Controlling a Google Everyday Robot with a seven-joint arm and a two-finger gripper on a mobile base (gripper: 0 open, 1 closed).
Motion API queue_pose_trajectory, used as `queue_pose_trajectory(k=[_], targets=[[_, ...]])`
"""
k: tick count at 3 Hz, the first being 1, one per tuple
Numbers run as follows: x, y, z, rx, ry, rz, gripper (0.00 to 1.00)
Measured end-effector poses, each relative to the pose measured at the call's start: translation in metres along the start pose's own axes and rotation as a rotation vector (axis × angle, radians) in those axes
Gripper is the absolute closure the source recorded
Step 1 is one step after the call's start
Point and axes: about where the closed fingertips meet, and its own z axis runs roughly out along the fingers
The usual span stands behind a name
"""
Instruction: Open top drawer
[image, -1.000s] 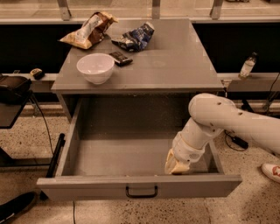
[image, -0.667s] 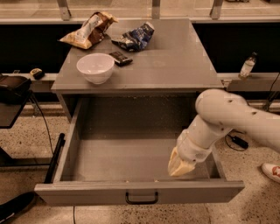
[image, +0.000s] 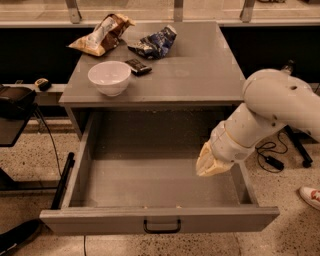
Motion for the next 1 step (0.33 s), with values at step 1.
queue_pose_trajectory(k=[1], targets=[[-0.0018,-0.0041,-0.0047,0.012,-0.001,-0.007,0.75]])
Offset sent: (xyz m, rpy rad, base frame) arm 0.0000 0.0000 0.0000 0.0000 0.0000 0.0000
